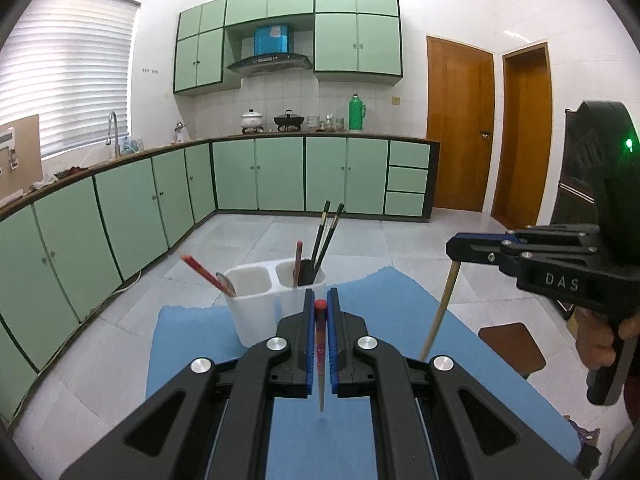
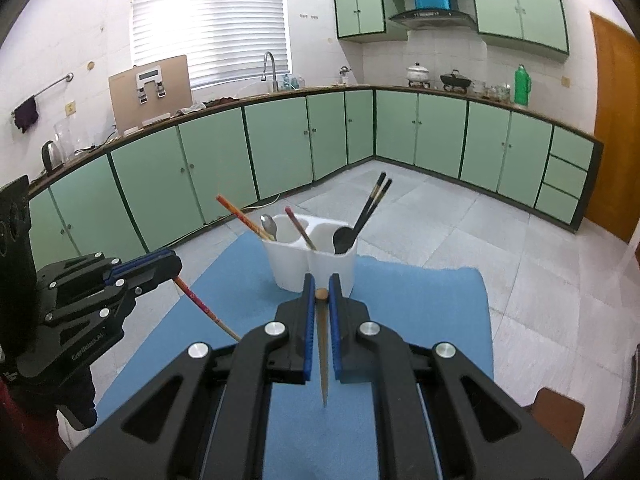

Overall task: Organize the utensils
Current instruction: 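Lift both chopsticks and lower them into the white holder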

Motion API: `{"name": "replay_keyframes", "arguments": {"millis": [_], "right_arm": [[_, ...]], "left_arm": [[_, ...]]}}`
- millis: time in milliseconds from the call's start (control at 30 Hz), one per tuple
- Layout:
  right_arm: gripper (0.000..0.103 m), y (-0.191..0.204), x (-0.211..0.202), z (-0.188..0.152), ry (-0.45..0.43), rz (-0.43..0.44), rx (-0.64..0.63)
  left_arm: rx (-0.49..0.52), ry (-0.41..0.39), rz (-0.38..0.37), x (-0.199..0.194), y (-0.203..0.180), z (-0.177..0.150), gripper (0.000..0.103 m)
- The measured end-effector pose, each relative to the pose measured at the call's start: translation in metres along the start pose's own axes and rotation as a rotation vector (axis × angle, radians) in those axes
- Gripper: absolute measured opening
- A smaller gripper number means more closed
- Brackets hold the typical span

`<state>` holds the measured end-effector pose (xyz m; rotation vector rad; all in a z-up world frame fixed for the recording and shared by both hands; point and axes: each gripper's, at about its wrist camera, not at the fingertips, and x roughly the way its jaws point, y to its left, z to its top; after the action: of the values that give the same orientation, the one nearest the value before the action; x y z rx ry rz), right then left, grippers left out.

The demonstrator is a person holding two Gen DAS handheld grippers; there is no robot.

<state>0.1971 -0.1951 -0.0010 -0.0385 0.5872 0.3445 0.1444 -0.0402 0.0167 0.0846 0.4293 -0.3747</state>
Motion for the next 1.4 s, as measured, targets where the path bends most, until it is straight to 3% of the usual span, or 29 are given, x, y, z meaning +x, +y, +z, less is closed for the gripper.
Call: {"name": "replay_keyframes", "arguments": {"millis": [200,500,733,1000,1400], "right_arm": [[0.006,0.001,-0.003,0.031,-0.054,-0.002,-0.036],[0.006,-0.006,0.002,0.1,-0.202,-0.015,-0.044],[0.006,-0.02,0.027,0.138,-0.281,-0.014,-0.022],[0.006,-0.028,0.082,0.146,-0.268,0.009,0.014],[0.006,-0.021,0.149,0.117,-0.172,-0.001,0.012]], "left_arm": [[0.016,-0.053,0.015,0.002,0.006,0.027,0.006],[0.039,-0.162,0.071,0.005,0.023,0.079,0.006],[0.03,-0.207,0.101,0.032,0.043,0.111,0.006],[0.025,-0.159,0.098,0.081,0.057,0.108,0.006],[-0.017,-0.054,0.084,0.136,0.075,0.078,0.006]]}}
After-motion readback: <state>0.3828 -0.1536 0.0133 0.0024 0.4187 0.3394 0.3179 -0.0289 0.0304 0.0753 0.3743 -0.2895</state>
